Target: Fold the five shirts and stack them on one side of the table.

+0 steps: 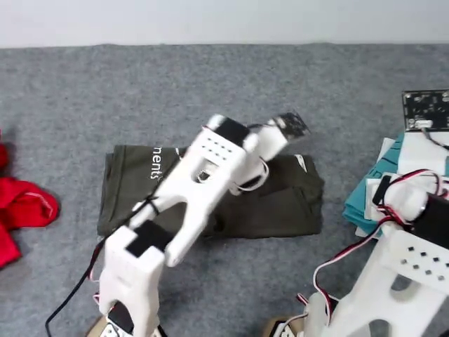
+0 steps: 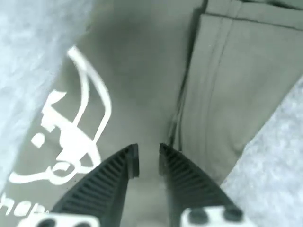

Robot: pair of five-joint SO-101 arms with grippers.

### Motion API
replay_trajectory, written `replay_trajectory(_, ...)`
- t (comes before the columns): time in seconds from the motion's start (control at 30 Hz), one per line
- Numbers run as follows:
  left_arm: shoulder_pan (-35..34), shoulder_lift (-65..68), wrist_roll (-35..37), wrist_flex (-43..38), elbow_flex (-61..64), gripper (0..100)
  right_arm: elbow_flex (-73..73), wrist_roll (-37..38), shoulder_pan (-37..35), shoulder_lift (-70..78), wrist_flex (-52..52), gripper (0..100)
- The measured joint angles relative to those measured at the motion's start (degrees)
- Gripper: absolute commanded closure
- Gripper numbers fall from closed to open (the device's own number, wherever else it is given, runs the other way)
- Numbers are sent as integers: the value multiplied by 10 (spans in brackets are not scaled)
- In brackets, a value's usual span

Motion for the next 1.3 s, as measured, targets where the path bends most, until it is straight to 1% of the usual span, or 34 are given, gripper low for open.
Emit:
replay_trajectory(0.07, -25, -23, 3, 18, 0, 928, 0, 0, 0, 0, 0, 989)
replay_trajectory(0.2, -97, -52, 40, 58, 0, 918, 0, 0, 0, 0, 0, 989)
replay_trajectory(0.3, -169, -56, 70, 88, 0, 851, 0, 0, 0, 0, 0, 989)
replay_trajectory(0.4, -257, -56, 93, 98, 0, 796, 0, 0, 0, 0, 0, 989)
replay_trajectory(0.5, -345, -56, 95, 100, 0, 771, 0, 0, 0, 0, 0, 989)
replay_trajectory(0.6, -403, -56, 74, 100, 0, 768, 0, 0, 0, 0, 0, 989)
replay_trajectory(0.7, -433, -38, 59, 100, 0, 768, 0, 0, 0, 0, 0, 989)
replay_trajectory(0.83, -463, 28, 60, 100, -4, 768, 0, 0, 0, 0, 0, 989)
replay_trajectory(1.2, -465, 139, 56, 58, -5, 773, 0, 0, 0, 0, 1, 989)
replay_trajectory(1.3, -465, 162, 56, 58, -13, 822, 0, 0, 0, 0, 1, 989)
